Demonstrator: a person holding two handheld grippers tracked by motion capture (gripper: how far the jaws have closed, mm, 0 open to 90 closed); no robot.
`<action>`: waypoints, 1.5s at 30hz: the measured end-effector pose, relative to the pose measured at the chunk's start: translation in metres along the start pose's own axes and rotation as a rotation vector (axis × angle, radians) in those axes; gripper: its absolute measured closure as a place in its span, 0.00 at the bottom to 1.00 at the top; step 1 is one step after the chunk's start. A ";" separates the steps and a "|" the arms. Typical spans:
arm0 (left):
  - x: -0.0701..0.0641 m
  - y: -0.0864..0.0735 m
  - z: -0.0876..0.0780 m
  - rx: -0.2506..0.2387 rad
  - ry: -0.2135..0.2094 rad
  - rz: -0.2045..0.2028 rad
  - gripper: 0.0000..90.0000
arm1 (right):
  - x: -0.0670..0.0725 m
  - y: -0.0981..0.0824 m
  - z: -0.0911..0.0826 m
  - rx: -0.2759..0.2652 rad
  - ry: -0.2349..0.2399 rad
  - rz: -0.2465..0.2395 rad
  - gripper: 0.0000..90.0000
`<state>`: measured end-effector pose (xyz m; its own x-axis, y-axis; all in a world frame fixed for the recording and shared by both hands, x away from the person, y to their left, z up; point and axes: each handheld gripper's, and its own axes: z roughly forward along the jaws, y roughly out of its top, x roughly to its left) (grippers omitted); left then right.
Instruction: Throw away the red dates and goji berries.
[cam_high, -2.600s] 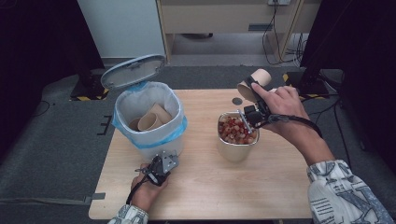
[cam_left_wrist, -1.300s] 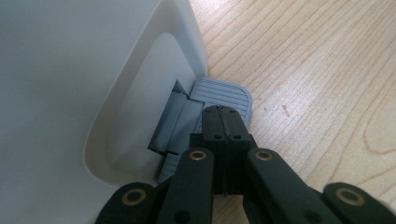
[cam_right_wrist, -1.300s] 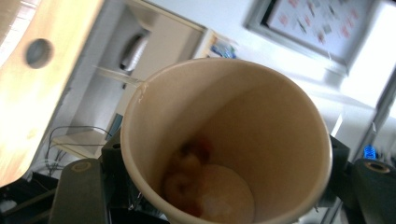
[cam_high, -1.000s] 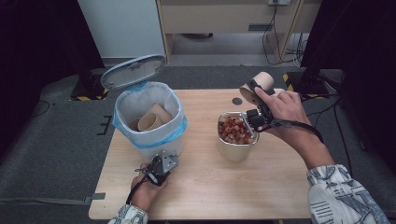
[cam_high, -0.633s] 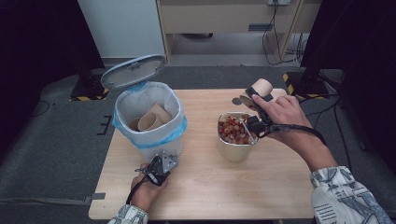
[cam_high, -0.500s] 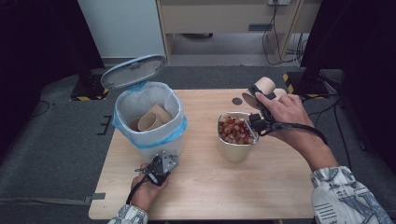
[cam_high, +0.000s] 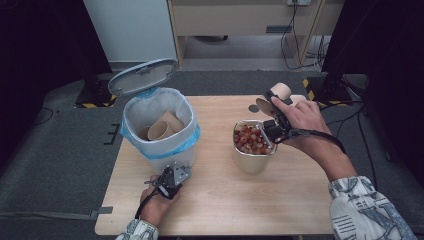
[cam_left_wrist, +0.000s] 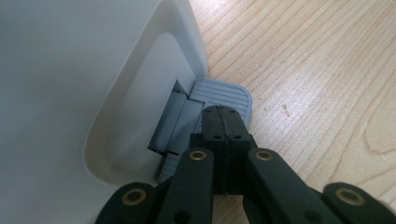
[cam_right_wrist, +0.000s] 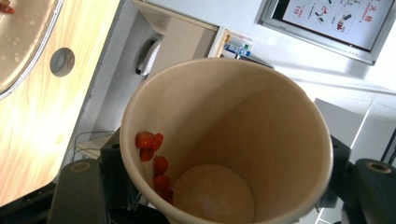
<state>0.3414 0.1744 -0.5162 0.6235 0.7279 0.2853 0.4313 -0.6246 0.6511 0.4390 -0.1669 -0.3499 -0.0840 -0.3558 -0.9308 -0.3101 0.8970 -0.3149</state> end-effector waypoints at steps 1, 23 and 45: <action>0.000 0.000 0.000 0.000 0.000 0.000 1.00 | -0.001 0.000 0.000 0.005 0.002 0.011 0.33; 0.000 0.000 0.000 0.001 -0.002 -0.001 1.00 | -0.016 -0.007 0.013 -0.072 0.041 0.438 0.33; 0.000 0.000 0.000 0.002 -0.003 -0.001 1.00 | -0.036 0.003 0.018 -0.151 0.039 0.602 0.33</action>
<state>0.3415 0.1747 -0.5159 0.6253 0.7275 0.2824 0.4330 -0.6245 0.6499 0.4580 -0.1469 -0.3205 -0.3197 0.1895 -0.9284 -0.3280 0.8971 0.2960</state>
